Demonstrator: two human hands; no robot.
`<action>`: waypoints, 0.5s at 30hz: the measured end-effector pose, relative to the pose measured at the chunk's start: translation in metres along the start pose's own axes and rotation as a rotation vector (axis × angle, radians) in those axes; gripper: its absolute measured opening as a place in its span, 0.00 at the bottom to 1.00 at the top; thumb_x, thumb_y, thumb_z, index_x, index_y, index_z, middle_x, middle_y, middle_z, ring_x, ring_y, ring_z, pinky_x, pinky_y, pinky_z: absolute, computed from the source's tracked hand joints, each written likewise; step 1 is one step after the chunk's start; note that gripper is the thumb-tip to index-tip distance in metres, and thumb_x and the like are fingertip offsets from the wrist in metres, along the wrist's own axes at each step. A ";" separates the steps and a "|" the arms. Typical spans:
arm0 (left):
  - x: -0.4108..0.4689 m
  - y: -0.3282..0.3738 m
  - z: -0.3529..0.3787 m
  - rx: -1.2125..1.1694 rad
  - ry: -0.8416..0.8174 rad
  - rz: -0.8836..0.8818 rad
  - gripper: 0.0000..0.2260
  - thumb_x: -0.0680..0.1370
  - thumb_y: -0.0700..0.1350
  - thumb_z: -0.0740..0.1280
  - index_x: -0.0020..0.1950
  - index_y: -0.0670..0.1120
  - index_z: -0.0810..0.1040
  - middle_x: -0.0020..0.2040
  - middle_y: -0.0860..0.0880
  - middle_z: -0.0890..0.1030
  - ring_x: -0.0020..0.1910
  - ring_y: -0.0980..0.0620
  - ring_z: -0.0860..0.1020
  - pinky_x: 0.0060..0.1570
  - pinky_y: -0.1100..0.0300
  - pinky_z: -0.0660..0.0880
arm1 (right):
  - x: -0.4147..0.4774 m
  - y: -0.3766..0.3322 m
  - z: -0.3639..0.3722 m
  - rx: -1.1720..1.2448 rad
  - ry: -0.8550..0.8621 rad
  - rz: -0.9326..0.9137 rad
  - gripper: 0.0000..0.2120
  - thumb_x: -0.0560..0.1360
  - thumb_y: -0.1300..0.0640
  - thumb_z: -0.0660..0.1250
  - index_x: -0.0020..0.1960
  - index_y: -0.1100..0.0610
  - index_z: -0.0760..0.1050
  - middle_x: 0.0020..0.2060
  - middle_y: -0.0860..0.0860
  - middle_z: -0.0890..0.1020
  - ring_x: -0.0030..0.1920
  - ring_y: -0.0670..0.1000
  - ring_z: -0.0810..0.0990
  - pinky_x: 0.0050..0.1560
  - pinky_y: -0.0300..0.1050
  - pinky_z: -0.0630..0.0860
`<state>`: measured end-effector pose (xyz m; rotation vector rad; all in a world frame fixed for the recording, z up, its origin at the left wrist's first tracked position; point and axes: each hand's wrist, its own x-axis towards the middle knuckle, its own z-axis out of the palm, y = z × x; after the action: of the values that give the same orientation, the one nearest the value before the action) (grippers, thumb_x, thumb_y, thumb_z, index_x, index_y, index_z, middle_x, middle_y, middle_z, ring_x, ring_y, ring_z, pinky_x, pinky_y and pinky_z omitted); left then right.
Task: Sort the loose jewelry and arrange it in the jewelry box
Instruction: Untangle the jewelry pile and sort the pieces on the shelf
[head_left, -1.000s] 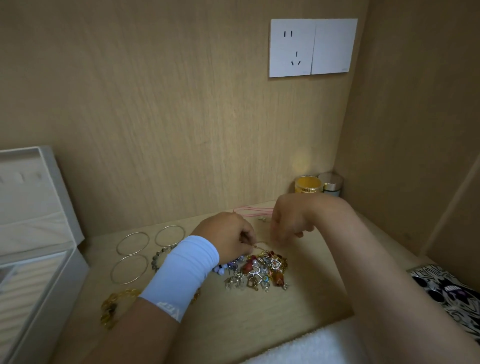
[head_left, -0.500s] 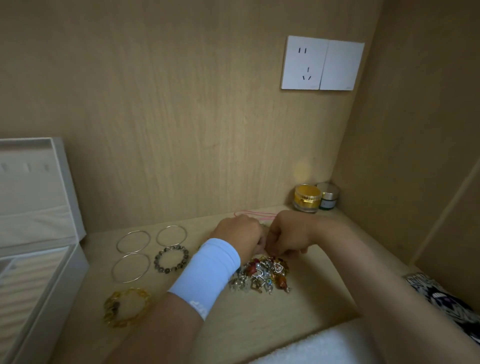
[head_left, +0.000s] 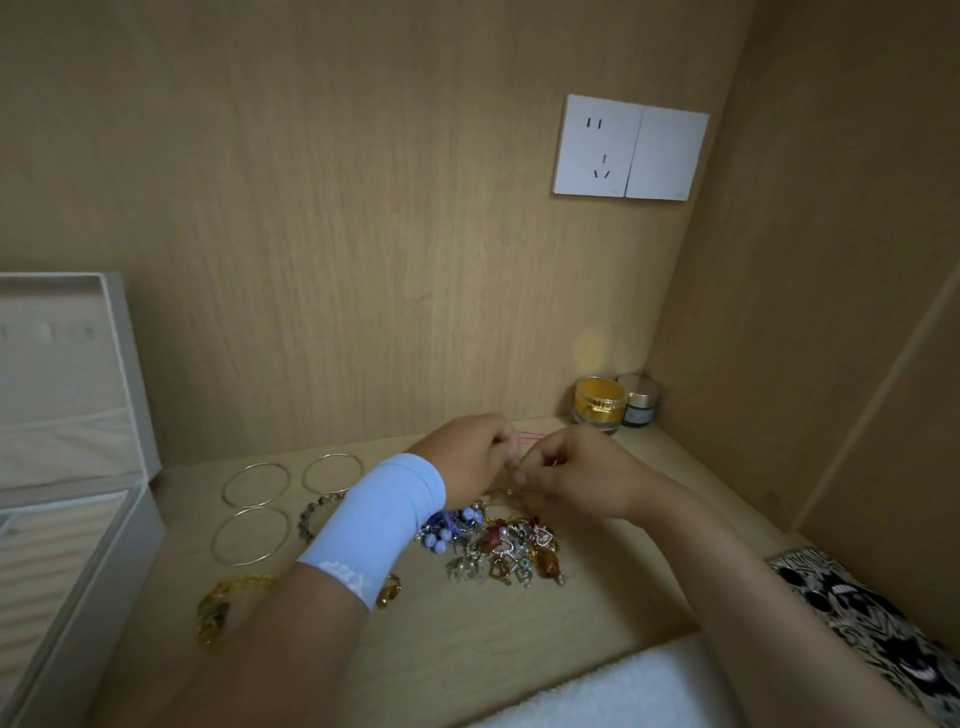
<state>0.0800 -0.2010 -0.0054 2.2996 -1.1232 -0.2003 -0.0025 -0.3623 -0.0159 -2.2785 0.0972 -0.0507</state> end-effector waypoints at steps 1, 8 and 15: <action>-0.001 0.001 -0.004 -0.065 0.021 -0.004 0.08 0.82 0.44 0.60 0.44 0.52 0.74 0.42 0.56 0.77 0.44 0.54 0.75 0.45 0.59 0.71 | -0.002 -0.004 -0.003 0.073 0.014 -0.004 0.06 0.78 0.61 0.70 0.43 0.58 0.84 0.34 0.51 0.85 0.32 0.41 0.79 0.36 0.35 0.75; -0.011 0.018 -0.039 -0.579 0.019 0.022 0.06 0.83 0.40 0.60 0.49 0.46 0.75 0.32 0.53 0.76 0.28 0.57 0.70 0.32 0.65 0.69 | -0.011 -0.024 -0.018 0.560 -0.013 -0.047 0.11 0.84 0.59 0.57 0.46 0.58 0.74 0.39 0.60 0.83 0.41 0.59 0.82 0.47 0.54 0.77; -0.029 0.027 -0.074 -0.375 -0.041 -0.027 0.10 0.82 0.48 0.63 0.50 0.47 0.83 0.30 0.55 0.72 0.31 0.54 0.69 0.36 0.63 0.69 | -0.012 -0.030 -0.026 0.725 0.096 -0.118 0.10 0.84 0.57 0.58 0.46 0.58 0.73 0.29 0.52 0.66 0.26 0.52 0.65 0.31 0.47 0.73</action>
<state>0.0705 -0.1605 0.0673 1.9850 -0.9802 -0.4314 -0.0148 -0.3616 0.0241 -1.5539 -0.0088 -0.2210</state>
